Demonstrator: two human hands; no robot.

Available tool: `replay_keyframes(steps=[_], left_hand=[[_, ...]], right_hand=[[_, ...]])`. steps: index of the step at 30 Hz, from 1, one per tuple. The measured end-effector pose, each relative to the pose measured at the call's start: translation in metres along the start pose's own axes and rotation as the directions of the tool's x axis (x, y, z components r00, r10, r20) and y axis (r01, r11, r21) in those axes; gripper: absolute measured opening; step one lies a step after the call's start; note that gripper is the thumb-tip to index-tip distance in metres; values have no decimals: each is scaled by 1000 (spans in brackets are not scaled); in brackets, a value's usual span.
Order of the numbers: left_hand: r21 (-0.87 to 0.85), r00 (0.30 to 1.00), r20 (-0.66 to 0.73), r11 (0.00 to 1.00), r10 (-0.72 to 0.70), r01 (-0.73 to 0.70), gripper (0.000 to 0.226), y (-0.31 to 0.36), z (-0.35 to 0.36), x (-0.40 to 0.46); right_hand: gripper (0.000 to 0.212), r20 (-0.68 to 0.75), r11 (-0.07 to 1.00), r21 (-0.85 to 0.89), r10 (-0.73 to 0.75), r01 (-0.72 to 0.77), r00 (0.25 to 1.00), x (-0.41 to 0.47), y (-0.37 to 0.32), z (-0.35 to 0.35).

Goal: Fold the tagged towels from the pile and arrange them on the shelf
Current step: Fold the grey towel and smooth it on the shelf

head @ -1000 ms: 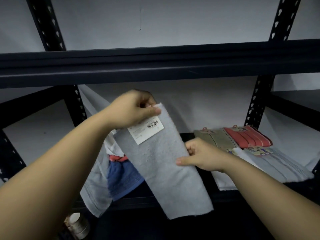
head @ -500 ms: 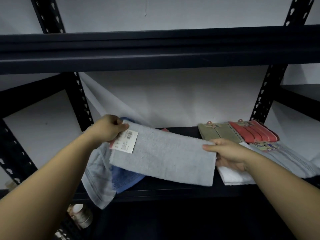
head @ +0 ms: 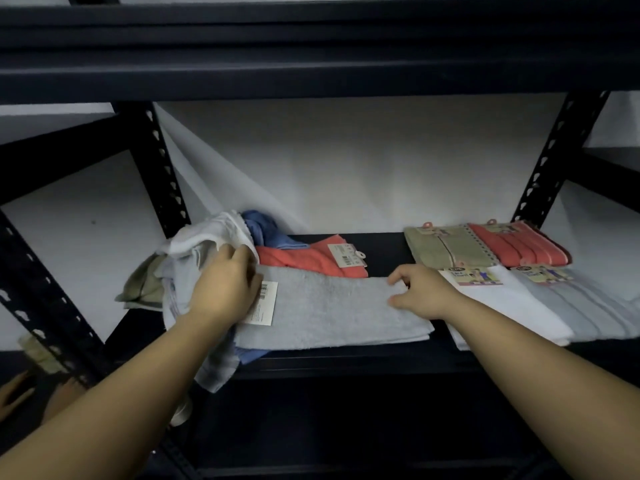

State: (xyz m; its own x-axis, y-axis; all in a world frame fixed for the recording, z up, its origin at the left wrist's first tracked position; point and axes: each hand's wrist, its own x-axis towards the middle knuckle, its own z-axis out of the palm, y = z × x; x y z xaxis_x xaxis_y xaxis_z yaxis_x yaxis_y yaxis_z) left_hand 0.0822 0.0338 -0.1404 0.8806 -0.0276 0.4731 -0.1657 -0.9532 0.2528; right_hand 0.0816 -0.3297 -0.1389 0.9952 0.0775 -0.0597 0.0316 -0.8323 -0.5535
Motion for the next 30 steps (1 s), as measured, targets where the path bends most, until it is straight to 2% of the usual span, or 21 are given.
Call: replay_keyframes(steps=[3, 7, 10, 11, 13, 16, 18, 21, 24, 26, 28, 30], left_hand=[[83, 991, -90, 992, 102, -95, 17, -4, 10, -8], [125, 989, -116, 989, 91, -77, 20, -3, 15, -13], [113, 984, -132, 988, 122, -107, 17, 10, 11, -14], [62, 977, -118, 984, 175, -169, 16, 17, 10, -15], [-106, 942, -6, 937, 334, -333, 14, 40, 9, -18], [-309, 814, 208, 826, 542, -471, 16, 77, 17, -26], [-371, 749, 265, 781, 608, -503, 26, 99, 27, -30], [-403, 689, 269, 728, 673, -554, 39, 128, 45, -33], [-389, 666, 301, 726, 682, -568, 47, 154, 59, -31], [-381, 652, 332, 729, 682, -569, 42, 167, 66, -29], [-405, 652, 344, 733, 676, -547, 28, 173, 69, -25], [-448, 681, 331, 744, 653, -496, 16, 174, 71, -21]], right_hand=[[41, 4, 997, -70, -12, 12, 1000, -2, 4, 3], [47, 32, 987, -157, -27, 32, 999, -8, 5, -2], [48, -19, 981, -192, -36, 32, 999, -11, 1, -7], [44, -49, 980, -192, -53, 43, 997, -12, -1, -8], [33, -97, 982, -174, -84, 66, 992, -15, -2, -11], [25, -97, 992, -95, -93, 84, 991, -23, 2, -13], [20, -83, 995, -34, -100, 97, 992, -32, 8, -11], [14, -112, 989, 26, -139, 143, 984, -45, 18, -8], [8, -173, 979, 14, -200, 205, 965, -58, 32, -9], [7, -174, 974, -42, -228, 224, 958, -68, 40, -10], [5, -142, 974, -43, -225, 221, 964, -76, 45, -12], [7, -122, 977, -2, -210, 211, 970, -81, 50, -11]])
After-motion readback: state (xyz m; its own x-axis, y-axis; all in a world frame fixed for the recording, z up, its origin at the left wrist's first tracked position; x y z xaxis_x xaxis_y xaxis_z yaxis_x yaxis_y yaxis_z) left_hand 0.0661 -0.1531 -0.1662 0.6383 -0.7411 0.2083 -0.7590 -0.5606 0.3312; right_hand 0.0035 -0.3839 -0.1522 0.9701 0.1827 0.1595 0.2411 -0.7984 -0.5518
